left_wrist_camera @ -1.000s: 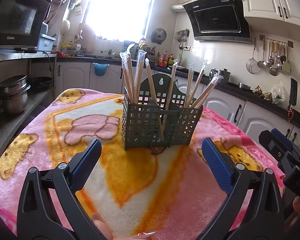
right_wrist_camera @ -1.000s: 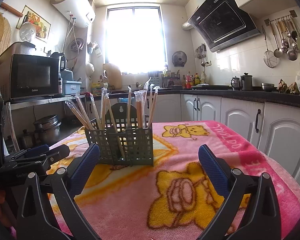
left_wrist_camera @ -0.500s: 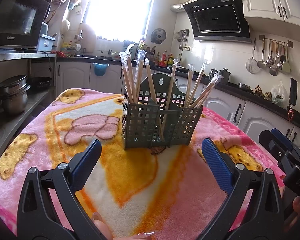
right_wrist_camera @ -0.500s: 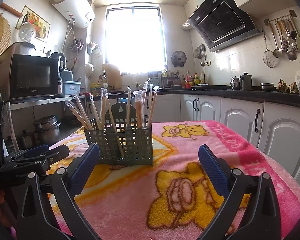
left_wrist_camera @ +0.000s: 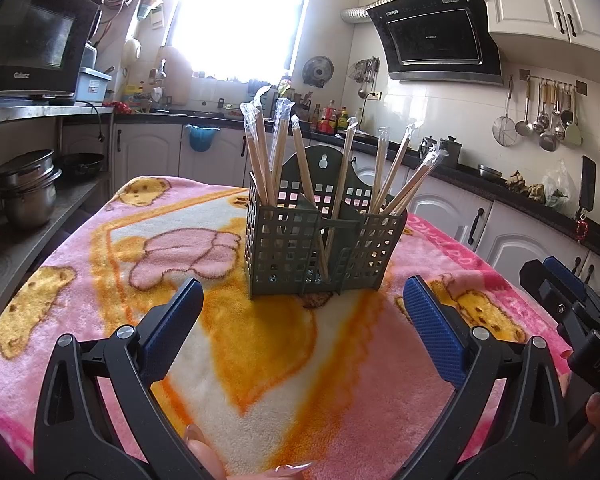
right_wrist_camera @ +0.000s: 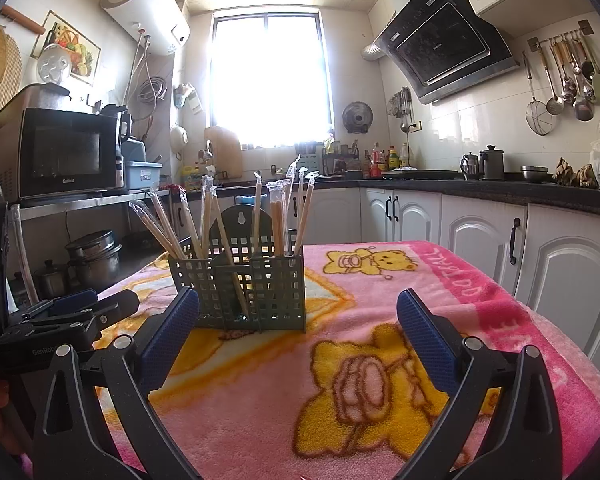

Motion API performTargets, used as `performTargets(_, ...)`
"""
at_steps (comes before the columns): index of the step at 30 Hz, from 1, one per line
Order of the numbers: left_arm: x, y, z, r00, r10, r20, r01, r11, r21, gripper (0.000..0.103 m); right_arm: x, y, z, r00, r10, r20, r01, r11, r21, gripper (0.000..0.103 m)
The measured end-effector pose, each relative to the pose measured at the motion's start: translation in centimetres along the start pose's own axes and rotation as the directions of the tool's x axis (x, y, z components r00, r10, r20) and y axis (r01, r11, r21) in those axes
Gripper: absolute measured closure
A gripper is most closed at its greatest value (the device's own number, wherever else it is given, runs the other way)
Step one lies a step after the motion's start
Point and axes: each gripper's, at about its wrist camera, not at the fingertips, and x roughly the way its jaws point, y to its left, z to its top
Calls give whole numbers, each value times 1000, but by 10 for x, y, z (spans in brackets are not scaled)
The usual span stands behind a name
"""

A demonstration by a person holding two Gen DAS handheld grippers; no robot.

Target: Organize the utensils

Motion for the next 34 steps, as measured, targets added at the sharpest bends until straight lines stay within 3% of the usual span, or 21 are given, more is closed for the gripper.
performTargets(13,4,-4,-3,1000,-9,-22,9,1000,14,10,-1,-3,0,1000,-12,1,12,1000,11,6)
performTargets(20,8,4,-4,998,9,-57,-11,999,-30,10,6,-23,2,992,-108,-68,113,991,71,6)
performTargets(24,9,18,-1,993,18,-118,-28,997,-78,10,18,-48,5,973,-181,-145,195,976,91,6)
performTargets(27,17,42,7,975,76,-209,-98,991,-93,10,37,-79,9,933,-270,-238,295,952,77,6)
performTargets(29,34,69,15,949,113,-295,-151,983,-106,10,66,-107,6,866,-337,-369,374,927,30,6)
performTargets(30,45,85,19,930,153,-333,-197,975,-104,10,85,-127,1,818,-359,-449,409,912,15,6)
performTargets(34,92,143,33,864,319,-390,-375,924,-77,10,130,-186,-16,713,-350,-608,486,871,68,6)
